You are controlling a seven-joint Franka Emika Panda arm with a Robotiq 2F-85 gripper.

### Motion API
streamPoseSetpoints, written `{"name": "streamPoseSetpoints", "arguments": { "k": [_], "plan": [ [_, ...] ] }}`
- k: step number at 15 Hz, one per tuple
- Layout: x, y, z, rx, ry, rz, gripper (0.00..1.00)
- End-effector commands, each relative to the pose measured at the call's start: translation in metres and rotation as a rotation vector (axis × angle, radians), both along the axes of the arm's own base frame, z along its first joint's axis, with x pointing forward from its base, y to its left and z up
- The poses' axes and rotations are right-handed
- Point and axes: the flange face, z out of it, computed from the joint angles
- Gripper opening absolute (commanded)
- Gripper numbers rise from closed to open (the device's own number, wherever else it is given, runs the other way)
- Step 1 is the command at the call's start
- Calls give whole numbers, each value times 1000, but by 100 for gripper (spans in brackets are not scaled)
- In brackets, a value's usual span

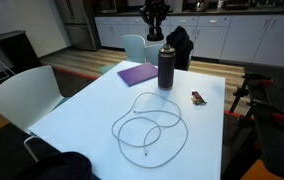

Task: Pick up the black lid from the table and put it on the bottle.

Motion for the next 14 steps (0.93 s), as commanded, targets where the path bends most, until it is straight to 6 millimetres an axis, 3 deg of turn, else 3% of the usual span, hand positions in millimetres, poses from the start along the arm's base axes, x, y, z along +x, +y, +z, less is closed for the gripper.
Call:
{"name": "streamPoseSetpoints", "arguments": {
  "k": [1,14],
  "plan": [
    [-23,-10,1,29,0,-67,6],
    [-43,-40,-15,37,25,-163,6]
  ]
}}
